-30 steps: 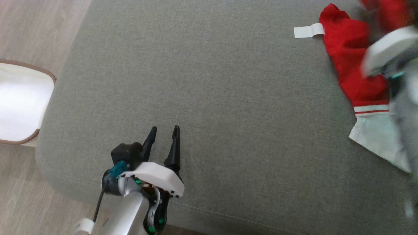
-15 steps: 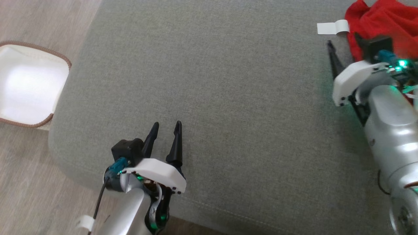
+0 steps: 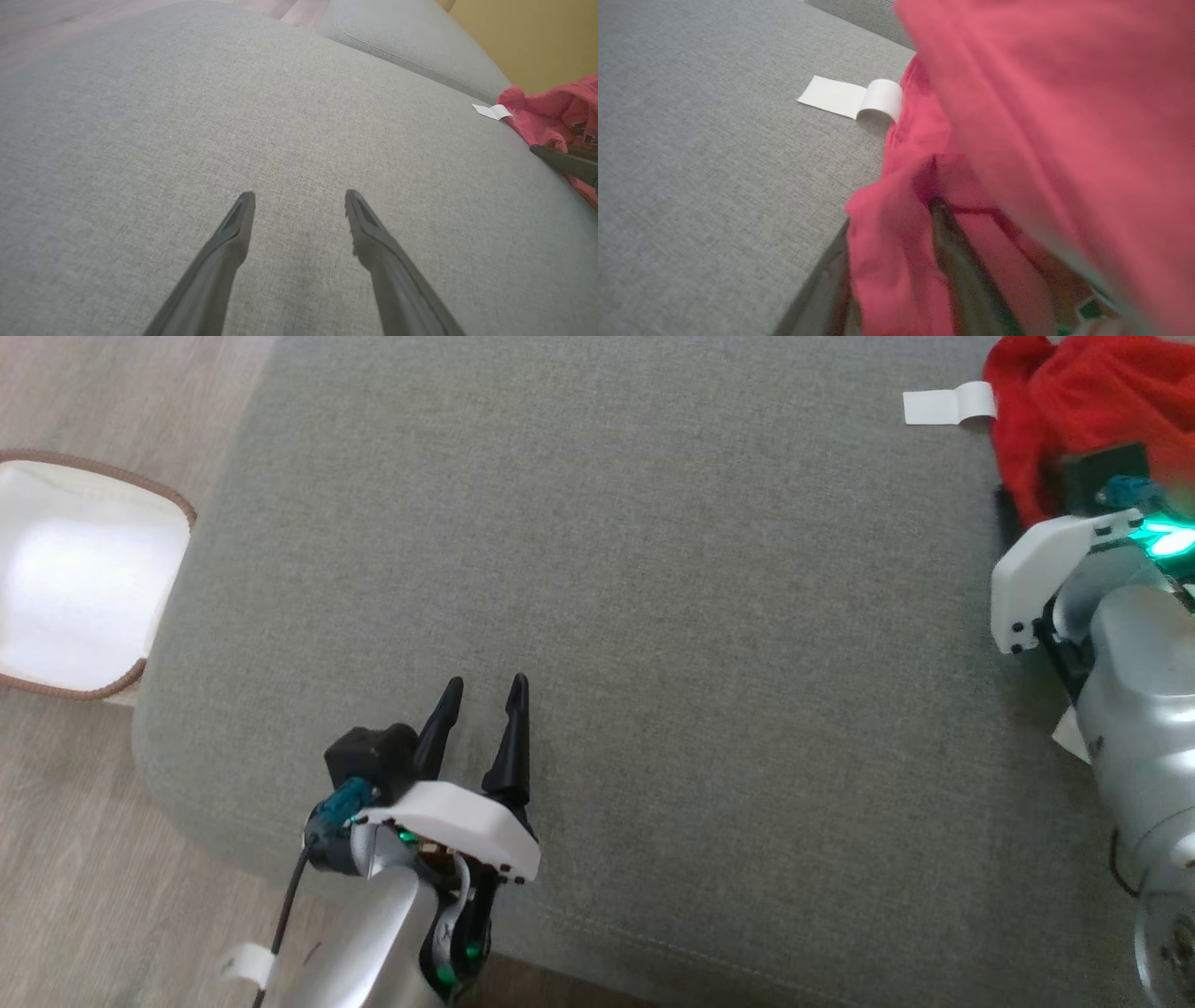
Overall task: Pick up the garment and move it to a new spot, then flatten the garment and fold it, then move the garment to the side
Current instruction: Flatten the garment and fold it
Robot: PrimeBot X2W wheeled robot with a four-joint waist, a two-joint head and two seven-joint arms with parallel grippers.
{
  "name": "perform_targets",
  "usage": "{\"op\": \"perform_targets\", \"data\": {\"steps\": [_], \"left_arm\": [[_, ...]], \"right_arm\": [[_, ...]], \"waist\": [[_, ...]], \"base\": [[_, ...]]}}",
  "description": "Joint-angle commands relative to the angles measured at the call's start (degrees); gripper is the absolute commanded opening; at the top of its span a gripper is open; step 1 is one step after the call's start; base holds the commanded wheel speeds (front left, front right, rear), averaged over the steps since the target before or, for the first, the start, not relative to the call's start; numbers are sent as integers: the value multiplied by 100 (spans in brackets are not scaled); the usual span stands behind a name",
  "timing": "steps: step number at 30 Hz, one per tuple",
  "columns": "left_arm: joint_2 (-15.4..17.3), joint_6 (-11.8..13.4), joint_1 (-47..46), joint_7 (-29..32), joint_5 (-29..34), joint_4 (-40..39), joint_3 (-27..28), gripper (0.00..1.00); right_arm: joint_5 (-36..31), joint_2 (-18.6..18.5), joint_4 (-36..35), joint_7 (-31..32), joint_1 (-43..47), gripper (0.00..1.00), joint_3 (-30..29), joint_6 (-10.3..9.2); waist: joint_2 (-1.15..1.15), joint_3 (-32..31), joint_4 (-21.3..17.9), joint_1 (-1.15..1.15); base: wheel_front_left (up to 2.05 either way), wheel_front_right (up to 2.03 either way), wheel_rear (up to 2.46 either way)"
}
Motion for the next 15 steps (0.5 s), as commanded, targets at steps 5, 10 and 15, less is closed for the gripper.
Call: {"op": "perform_targets", "data": {"steps": [5,10,15], "left_arm": [[52,25,-150,-31,-38,-155,235,100],[52,9,-18,-31,20,-108,360,100],[52,-16,45,-31,93,-107,446,100]], "right_arm": [[-70,321,-140,-253,156,0,118,37],[133,662,-80,-783,257,0,399,37],[557,882,-83,-1038,347,0,763,37]], "waist": [[0,-114,29,0],[0,-326,-73,0],[0,-485,-232,0]], "base": [[0,0,0],[0,0,0],[0,0,0]]}}
